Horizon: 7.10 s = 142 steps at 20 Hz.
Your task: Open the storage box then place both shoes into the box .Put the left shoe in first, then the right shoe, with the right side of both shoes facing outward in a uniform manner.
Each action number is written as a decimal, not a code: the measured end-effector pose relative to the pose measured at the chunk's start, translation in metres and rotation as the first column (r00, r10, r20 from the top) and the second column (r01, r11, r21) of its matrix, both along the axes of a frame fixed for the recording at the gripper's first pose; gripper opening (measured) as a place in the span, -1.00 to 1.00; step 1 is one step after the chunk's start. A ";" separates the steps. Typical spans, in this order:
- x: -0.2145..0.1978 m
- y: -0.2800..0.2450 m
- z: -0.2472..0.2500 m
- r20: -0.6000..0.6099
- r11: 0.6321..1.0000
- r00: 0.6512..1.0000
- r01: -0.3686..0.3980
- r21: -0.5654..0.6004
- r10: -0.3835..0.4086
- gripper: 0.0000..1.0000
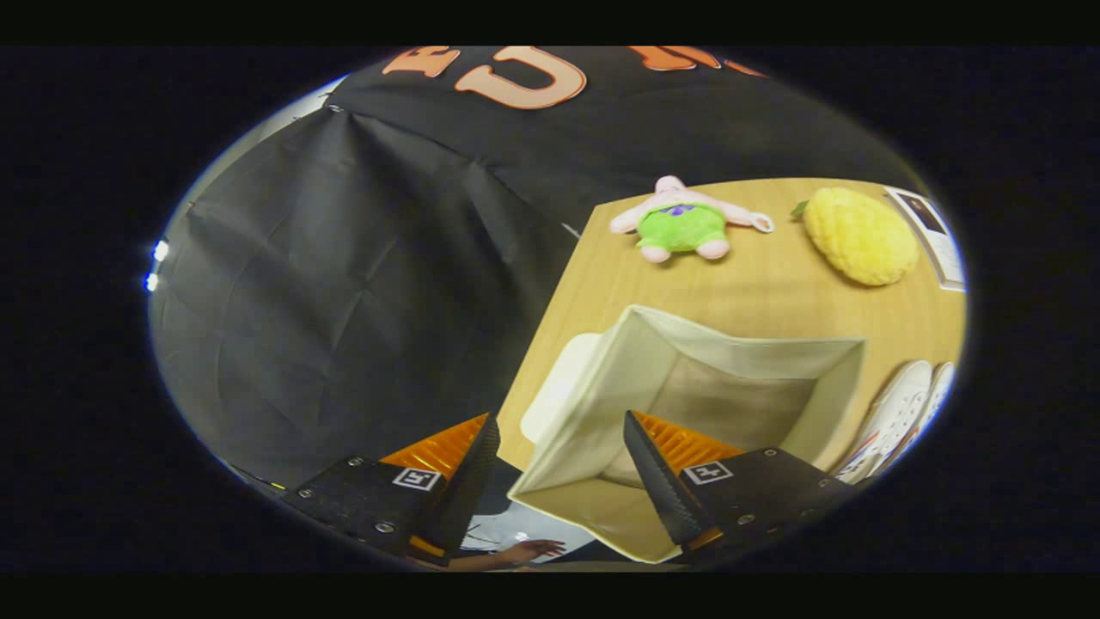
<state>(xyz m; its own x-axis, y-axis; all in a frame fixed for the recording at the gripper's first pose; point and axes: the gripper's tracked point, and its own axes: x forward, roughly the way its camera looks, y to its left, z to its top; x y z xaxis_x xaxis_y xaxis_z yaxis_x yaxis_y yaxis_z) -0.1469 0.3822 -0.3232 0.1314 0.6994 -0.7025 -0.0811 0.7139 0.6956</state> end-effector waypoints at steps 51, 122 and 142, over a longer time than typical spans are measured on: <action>-0.085 -0.247 -0.133 -0.246 0.907 0.884 0.339 -0.249 -0.397 -0.91; -0.144 -0.373 -0.208 -0.177 0.830 0.921 0.214 -0.515 -0.347 0.13; -0.057 -0.321 -0.115 -0.120 0.857 0.862 0.455 -0.243 -0.492 -0.76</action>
